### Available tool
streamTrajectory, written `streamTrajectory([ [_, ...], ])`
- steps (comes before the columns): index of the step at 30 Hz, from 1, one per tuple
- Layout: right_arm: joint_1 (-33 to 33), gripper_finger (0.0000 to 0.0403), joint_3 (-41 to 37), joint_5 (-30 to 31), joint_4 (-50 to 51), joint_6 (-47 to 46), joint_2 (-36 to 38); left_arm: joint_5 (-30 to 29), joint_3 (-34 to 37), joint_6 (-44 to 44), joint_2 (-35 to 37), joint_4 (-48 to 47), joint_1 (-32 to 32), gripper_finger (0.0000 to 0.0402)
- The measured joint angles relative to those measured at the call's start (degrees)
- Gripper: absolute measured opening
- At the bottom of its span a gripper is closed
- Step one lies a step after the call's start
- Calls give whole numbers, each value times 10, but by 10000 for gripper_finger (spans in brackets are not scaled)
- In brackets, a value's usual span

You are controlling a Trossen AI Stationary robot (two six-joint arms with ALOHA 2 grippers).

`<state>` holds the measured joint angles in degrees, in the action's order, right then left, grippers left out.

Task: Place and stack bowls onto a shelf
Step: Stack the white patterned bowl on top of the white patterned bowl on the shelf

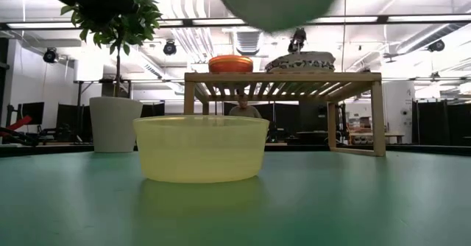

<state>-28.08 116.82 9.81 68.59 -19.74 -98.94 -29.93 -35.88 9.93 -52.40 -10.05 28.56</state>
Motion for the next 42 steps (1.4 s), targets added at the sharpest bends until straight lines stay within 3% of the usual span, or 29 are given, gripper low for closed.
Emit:
streamTrajectory([
  [6,30,12,115,255,139,121,0,0,0,0,0,3,0,48],
  [10,102,12,174,306,215,149,0,0,0,0,0,4,0,48],
  [18,325,12,174,262,214,266,10,0,0,3,0,2,0,48],
  [25,483,12,162,117,214,281,-7,2,0,10,0,1,0,48],
  [31,521,30,138,120,206,301,-14,2,0,13,0,1,0,48],
  [42,516,139,129,126,208,257,-12,2,0,28,0,2,0,48],
])
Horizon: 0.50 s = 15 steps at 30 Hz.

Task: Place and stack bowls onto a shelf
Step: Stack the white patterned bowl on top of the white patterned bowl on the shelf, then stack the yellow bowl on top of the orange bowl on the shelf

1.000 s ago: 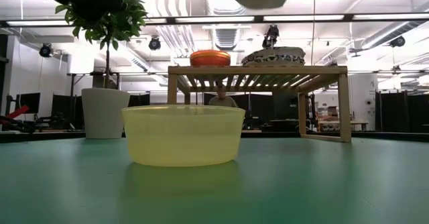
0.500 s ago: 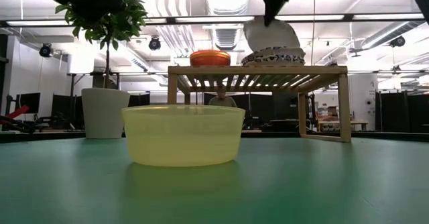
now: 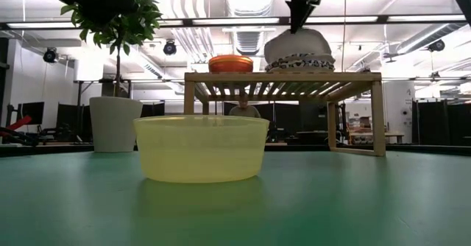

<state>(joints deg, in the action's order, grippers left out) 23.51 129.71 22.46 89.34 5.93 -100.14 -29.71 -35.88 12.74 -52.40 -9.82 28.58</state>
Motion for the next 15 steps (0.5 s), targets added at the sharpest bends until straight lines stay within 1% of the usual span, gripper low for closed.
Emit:
streamTrajectory([
  [4,-23,154,1,-7,3,-29,15,0,0,5,0,0,0,48],
  [8,-59,157,1,-30,4,-49,33,0,0,15,-9,1,0,48],
  [12,-119,157,-4,-56,-1,-70,64,0,0,36,-34,7,0,48],
  [15,-183,153,-34,-59,-33,-83,100,0,0,65,-64,12,0,48],
])
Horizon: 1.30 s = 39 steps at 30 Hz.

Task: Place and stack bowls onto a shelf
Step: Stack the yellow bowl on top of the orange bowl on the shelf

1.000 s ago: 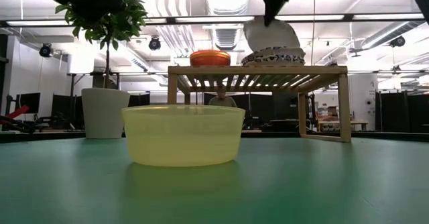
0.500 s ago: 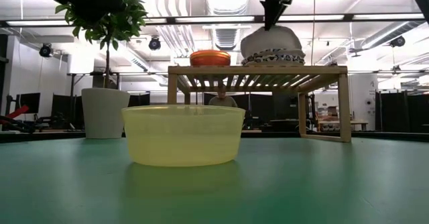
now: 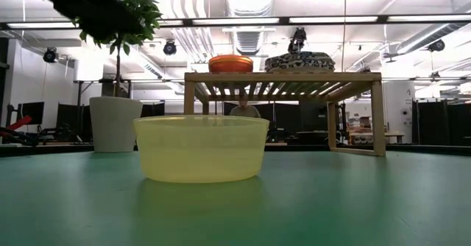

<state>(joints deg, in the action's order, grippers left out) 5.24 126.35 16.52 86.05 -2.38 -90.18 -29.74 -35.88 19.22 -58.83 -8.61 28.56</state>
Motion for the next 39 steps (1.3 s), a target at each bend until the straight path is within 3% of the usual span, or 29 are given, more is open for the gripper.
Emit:
streamTrajectory([
  [8,-184,144,-200,0,-197,-33,117,47,-23,48,-114,47,0,48],
  [13,-271,144,-355,27,-327,-38,175,48,-95,49,-207,44,0,48],
  [17,-316,144,-473,48,-437,-30,214,48,-168,44,-277,-18,0,48],
  [23,-354,144,-626,49,-603,8,262,30,-265,87,-368,-143,-6,59],
  [28,-355,144,-696,51,-670,30,313,8,-317,114,-425,-242,-17,95],
  [33,-355,144,-733,50,-692,41,363,23,-337,108,-459,-254,-40,121],
  [39,-355,144,-772,51,-692,44,400,79,-346,108,-483,-249,-62,117],
])
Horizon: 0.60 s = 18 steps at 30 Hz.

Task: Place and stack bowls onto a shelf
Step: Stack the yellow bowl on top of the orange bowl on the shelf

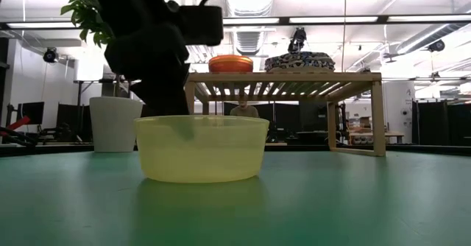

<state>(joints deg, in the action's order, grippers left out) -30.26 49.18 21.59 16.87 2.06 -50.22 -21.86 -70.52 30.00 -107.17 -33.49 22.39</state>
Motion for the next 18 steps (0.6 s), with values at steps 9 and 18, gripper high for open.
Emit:
streamTrajectory([
  [9,0,144,-9,-6,9,13,31,29,0,12,-7,2,-6,16],
  [18,0,144,-20,-6,13,-34,25,68,-70,-44,0,-51,-14,1],
])
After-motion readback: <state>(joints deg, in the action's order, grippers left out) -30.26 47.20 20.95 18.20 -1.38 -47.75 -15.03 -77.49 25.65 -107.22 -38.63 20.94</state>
